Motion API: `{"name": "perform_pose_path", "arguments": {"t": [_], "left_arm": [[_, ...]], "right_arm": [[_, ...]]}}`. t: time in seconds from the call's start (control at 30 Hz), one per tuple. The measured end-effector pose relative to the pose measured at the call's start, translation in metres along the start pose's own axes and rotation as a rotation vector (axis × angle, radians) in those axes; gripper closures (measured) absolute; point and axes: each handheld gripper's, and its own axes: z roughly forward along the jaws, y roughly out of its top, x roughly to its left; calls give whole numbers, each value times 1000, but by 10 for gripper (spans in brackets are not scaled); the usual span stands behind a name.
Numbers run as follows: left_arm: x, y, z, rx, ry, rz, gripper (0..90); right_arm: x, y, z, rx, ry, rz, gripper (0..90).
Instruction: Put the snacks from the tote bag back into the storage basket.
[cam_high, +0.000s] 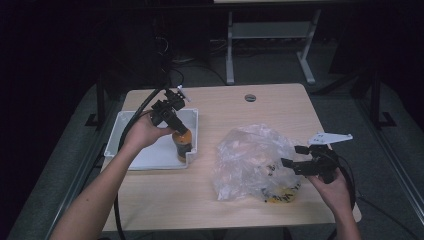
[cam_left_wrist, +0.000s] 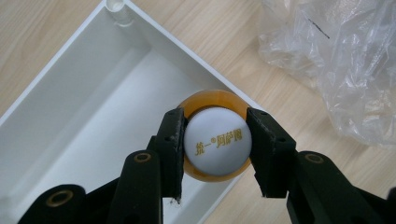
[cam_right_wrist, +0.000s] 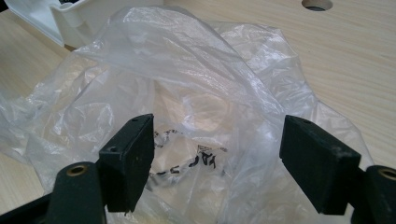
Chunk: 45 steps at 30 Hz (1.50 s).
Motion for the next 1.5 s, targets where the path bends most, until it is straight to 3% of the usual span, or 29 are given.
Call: {"name": "perform_pose_path", "arguments": {"t": [0.97, 1.13, 1.5], "left_arm": [[5, -4, 1, -31, -29, -20, 582], [6, -5, 1, -28, -22, -24, 519], [7, -9, -2, -60, -30, -35, 499]], "right_arm": [[-1, 0, 0, 1, -1, 1, 257], [-1, 0, 0, 2, -3, 1, 257], [0, 0, -2, -4, -5, 1, 257]]}}
